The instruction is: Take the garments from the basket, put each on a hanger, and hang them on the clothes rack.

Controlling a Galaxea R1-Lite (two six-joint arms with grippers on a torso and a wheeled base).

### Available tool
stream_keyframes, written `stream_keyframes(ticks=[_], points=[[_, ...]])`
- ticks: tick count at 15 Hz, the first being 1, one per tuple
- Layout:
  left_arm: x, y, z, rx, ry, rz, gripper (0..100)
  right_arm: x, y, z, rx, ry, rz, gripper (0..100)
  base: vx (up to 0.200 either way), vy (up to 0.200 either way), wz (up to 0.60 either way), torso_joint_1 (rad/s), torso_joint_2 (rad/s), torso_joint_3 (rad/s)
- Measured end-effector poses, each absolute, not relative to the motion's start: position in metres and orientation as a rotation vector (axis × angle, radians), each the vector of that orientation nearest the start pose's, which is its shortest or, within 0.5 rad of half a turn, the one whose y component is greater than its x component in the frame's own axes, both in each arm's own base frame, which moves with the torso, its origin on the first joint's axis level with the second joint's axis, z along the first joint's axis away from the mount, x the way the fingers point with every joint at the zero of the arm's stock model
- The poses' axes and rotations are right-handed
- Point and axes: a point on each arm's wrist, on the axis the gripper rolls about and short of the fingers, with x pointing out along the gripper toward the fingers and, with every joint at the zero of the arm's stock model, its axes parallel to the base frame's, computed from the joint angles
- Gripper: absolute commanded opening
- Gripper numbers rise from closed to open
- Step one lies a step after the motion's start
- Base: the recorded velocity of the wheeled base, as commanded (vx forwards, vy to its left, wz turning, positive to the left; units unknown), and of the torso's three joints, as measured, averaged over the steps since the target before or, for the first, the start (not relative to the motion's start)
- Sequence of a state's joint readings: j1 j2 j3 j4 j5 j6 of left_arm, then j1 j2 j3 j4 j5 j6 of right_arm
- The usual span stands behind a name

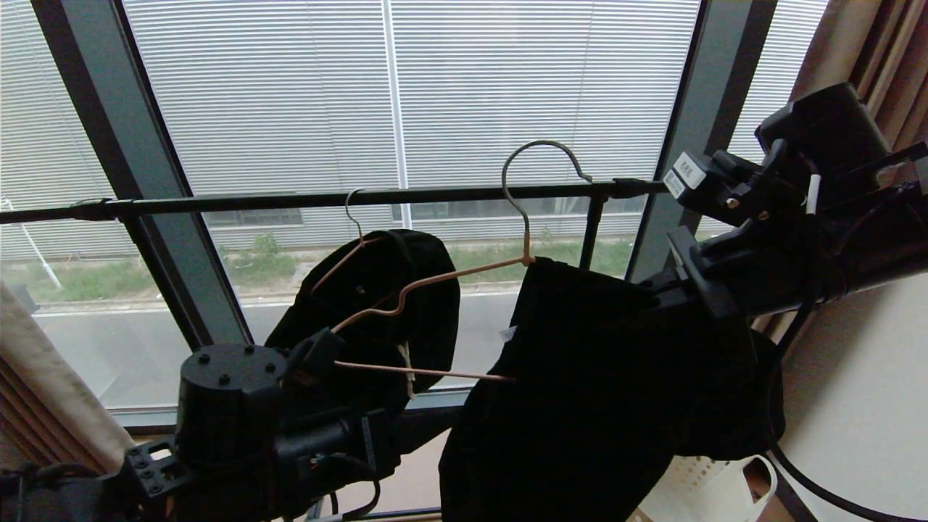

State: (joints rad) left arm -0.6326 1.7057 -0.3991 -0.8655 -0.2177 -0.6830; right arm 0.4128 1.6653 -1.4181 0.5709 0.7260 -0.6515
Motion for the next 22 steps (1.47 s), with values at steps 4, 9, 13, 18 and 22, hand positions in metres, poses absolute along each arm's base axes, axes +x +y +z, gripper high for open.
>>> stream_keyframes(ticks=[4, 9, 13, 18, 22], points=[[0.209, -0.168, 0.097, -0.526, 0.744, -0.658, 100, 0.250, 0.128, 0.259, -0.414, 0.463, 1.306, 0, 0.000, 0.000, 0.00, 0.000, 0.00, 0.000], [0.219, -0.178, 0.089, -0.516, 0.757, -0.649, 100, 0.244, 0.130, 0.257, -0.416, 0.468, 1.319, 0, 0.000, 0.000, 0.00, 0.000, 0.00, 0.000], [0.219, -0.181, 0.082, -0.455, 0.751, -0.636, 100, 0.240, 0.128, 0.260, -0.413, 0.447, 1.330, 0, 0.000, 0.000, 0.00, 0.000, 0.00, 0.000], [0.215, -0.186, 0.069, -0.347, 0.758, -0.618, 100, 0.238, 0.128, 0.259, -0.408, 0.447, 1.338, 0, 0.000, 0.000, 0.00, 0.000, 0.00, 0.000], [0.212, -0.183, 0.064, -0.296, 0.750, -0.574, 0, 0.235, 0.126, 0.259, -0.400, 0.445, 1.346, 0, 0.000, 0.000, 0.00, 0.000, 0.00, 0.000]])
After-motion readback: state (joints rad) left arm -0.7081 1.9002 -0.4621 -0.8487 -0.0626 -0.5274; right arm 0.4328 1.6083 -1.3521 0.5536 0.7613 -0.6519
